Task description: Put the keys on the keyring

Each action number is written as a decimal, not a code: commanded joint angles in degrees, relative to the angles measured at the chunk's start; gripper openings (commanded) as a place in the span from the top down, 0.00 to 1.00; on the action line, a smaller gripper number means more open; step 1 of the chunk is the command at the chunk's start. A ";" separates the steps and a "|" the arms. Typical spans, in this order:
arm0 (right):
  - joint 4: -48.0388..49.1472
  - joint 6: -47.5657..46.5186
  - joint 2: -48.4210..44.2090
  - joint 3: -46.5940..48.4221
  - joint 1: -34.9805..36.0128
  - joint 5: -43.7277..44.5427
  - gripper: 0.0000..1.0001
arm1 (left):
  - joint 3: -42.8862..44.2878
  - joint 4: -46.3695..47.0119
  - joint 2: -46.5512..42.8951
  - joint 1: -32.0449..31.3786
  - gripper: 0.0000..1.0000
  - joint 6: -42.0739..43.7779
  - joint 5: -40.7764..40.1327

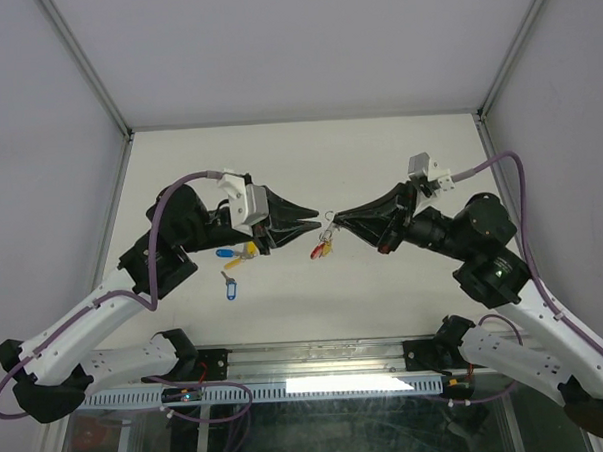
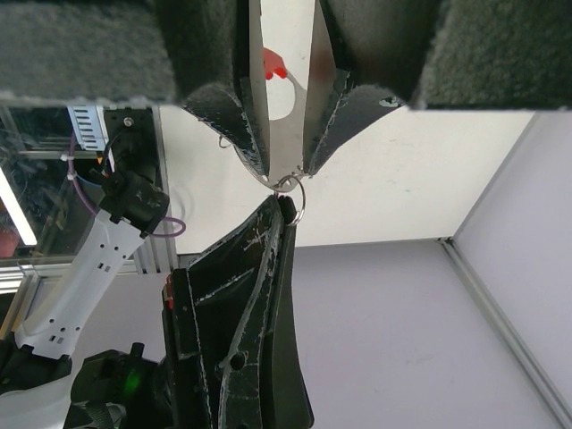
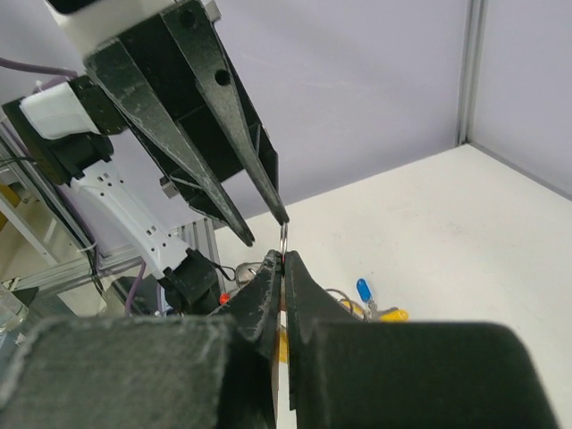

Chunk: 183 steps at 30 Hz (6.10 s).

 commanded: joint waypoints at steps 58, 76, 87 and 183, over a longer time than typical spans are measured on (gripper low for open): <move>9.89 -8.63 -9.39 -7.72 0.19 -3.15 0.82 | 2.43 8.58 6.77 -0.24 1.00 -2.39 12.47; -20.44 -23.98 -2.58 7.83 0.18 -9.12 0.75 | 12.75 -15.14 10.01 -0.33 1.00 13.81 15.93; -20.59 -28.03 -2.67 6.92 0.19 -7.53 0.74 | 12.82 -16.06 10.01 -0.28 1.00 14.60 18.07; -6.98 -20.55 -4.04 2.33 0.26 -9.96 0.89 | 4.59 2.15 7.34 -0.28 1.00 4.67 17.27</move>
